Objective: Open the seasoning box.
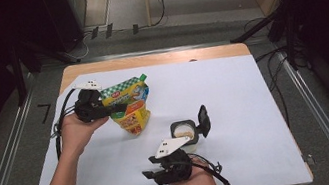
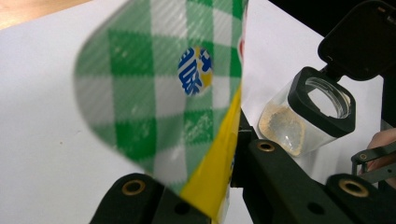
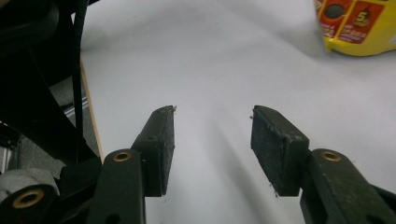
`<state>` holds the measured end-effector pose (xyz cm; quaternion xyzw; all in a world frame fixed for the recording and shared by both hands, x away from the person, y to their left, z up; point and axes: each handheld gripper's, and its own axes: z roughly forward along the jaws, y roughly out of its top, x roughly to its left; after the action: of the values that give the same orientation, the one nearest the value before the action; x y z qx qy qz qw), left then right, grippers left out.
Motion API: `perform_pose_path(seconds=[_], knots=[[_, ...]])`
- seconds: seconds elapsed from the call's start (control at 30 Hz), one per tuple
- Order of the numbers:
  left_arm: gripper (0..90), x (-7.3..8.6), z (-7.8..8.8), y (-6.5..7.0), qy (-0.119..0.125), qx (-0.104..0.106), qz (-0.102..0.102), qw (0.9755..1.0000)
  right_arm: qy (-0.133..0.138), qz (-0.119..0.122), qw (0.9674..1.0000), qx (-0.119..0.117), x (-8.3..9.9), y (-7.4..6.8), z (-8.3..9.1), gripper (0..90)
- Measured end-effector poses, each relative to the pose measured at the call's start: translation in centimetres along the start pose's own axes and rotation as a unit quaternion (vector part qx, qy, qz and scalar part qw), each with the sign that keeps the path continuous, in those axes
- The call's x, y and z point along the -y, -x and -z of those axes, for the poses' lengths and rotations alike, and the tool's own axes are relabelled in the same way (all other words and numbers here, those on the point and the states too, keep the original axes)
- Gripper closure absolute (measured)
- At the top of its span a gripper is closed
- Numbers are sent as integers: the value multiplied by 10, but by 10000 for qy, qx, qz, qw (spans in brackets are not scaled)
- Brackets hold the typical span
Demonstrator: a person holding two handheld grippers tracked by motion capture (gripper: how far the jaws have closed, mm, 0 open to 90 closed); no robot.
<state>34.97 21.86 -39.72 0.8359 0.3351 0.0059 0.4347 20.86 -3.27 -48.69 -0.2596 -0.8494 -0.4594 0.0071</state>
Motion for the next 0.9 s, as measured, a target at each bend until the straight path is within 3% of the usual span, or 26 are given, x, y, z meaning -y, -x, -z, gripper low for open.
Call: perform_pose_path(seconds=[0.2,0.43,0.53,0.7,0.77,0.9], knots=[[900,-6,14,9,-23,55,30,10000,73,-10,10000,34,-1,1,-1,504],[900,-16,24,25,-131,114,-162,9997,78,-57,9997,241,-3,2,-7,511],[900,-16,28,31,-103,178,-173,9996,61,-34,9995,309,-5,2,-8,512],[900,-14,43,46,16,423,-232,9988,114,-197,9991,368,-14,1,-20,510],[900,-13,47,50,49,464,-248,9986,150,-233,9991,328,-16,1,-25,505],[900,-13,53,59,86,529,-271,9982,81,-228,9986,462,-18,2,-35,501]])
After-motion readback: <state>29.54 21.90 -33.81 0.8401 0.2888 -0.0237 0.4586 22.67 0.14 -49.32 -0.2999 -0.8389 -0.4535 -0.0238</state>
